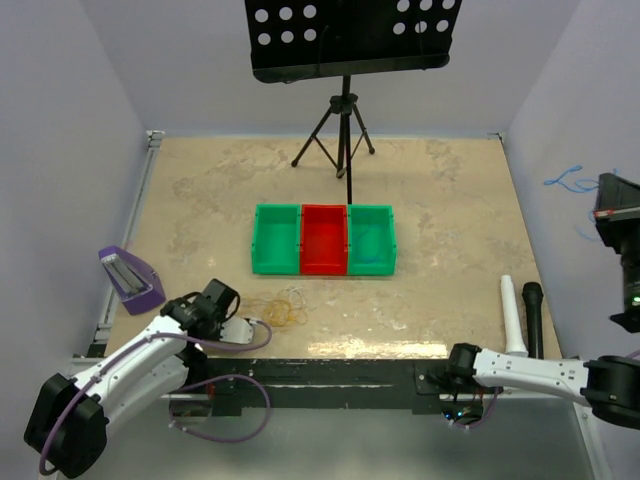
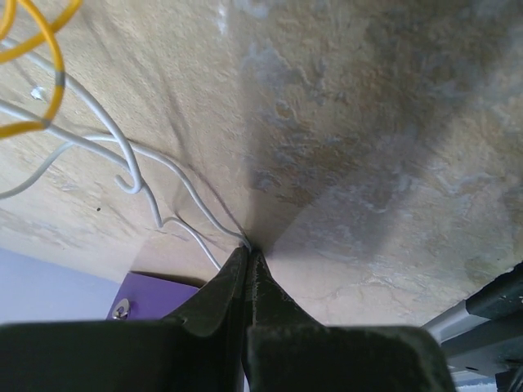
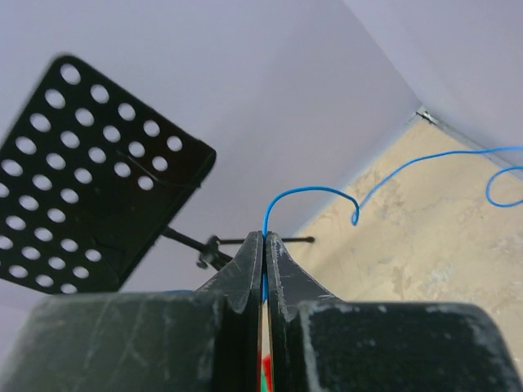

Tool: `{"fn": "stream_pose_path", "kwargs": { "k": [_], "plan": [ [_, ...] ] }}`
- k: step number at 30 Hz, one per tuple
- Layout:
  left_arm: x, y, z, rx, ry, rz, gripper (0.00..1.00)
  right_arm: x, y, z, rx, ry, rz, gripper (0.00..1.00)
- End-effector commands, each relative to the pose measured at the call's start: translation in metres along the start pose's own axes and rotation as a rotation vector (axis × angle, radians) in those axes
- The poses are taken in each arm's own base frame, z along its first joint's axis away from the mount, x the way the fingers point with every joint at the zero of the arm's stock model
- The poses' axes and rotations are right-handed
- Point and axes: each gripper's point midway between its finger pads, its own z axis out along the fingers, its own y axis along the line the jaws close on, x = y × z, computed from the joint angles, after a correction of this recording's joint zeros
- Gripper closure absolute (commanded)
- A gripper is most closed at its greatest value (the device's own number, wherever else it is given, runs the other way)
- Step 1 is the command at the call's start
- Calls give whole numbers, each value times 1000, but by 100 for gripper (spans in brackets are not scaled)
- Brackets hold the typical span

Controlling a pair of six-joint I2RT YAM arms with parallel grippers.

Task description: Untangle the cables

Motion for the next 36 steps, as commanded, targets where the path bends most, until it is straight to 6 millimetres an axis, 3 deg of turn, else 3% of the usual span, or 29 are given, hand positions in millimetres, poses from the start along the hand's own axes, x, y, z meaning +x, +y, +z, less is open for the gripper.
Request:
{"fn": "stream_pose_path", "kwargs": {
  "k": [1,4,7,9,11,17,26,36],
  "plan": [
    [-20,21,-8,-37,-100,-56,100,25,-18,2,181,-57,-103,100],
    [-54,65,-49,-140,-312,-163,100,57,5,3,92,-11,-134,100],
    [-86,118,-119,-267,-573,-256,100,96,19,4,49,-3,-229,100],
    [-99,131,-147,-273,-678,-274,100,115,33,5,34,-4,-258,100],
    [-108,136,-161,-255,-735,-284,100,128,57,5,-21,6,-217,100],
    [-119,128,-162,-175,-773,-290,100,177,84,6,-87,20,-273,100],
    [-120,124,-173,-185,-820,-280,100,252,95,8,-159,52,-341,100],
    [-121,125,-188,-187,-856,-285,100,298,93,29,-162,58,-404,100]
  ]
}}
